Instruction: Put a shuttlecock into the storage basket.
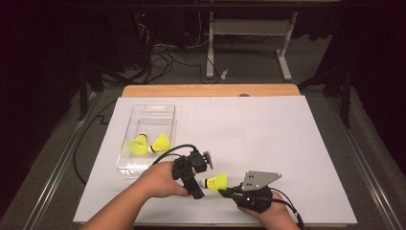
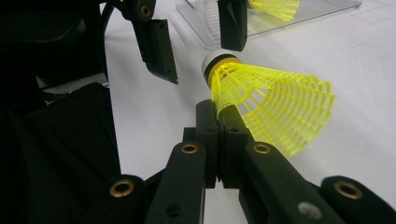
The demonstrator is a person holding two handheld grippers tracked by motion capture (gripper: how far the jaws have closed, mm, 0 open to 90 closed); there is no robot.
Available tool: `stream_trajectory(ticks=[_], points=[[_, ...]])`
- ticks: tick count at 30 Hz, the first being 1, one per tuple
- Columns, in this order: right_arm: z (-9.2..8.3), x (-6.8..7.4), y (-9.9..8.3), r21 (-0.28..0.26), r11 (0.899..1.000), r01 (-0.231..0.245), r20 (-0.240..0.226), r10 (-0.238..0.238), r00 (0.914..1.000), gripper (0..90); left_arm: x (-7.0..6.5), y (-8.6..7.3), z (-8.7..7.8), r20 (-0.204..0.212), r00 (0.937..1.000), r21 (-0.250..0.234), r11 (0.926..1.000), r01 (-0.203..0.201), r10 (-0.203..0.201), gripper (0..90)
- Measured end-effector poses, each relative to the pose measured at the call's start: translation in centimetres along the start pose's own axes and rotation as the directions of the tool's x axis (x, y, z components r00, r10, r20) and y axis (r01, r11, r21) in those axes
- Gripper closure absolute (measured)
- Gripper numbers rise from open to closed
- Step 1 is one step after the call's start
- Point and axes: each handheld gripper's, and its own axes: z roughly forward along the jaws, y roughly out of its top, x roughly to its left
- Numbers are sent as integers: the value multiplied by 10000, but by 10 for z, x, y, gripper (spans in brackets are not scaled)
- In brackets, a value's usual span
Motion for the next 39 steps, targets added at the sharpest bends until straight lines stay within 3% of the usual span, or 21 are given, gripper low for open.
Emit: stream_trajectory(ticks=[17,31,39], points=[[6,0,2,74,9999,-145,-133,146,9998,900,-3,2,3,10,9997,-304,9992,-253,253,430],[11,1,2,168,9998,-62,-264,67,9996,900,-4,4,6,144,9993,-228,9992,-335,338,511],[11,1,2,174,9998,-101,-220,105,9997,900,-4,3,6,-40,9995,-276,9991,-321,320,559]])
